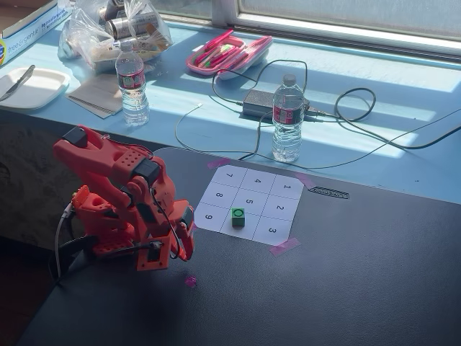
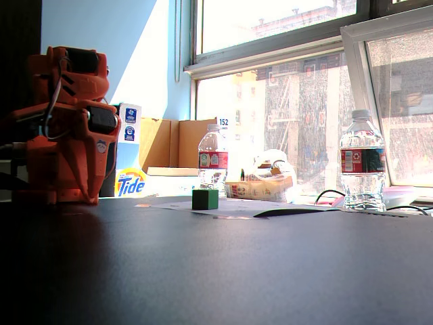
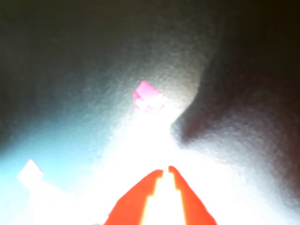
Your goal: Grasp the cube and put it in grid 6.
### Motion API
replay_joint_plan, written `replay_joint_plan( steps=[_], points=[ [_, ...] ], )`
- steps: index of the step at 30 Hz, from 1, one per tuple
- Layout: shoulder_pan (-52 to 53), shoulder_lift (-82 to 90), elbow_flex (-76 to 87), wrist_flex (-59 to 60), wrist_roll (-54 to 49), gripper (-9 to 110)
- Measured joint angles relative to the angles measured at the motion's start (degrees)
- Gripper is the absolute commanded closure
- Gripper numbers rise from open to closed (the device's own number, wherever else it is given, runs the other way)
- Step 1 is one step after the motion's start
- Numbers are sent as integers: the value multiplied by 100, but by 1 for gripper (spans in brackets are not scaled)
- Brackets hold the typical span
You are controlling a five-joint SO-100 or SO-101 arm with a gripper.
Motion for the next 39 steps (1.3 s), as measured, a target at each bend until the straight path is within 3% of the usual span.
replay_joint_plan(
  steps=[18, 39],
  points=[
    [-44, 2294, 879, 826, 0, 101],
    [-26, 2391, 923, 879, 0, 101]
  ],
)
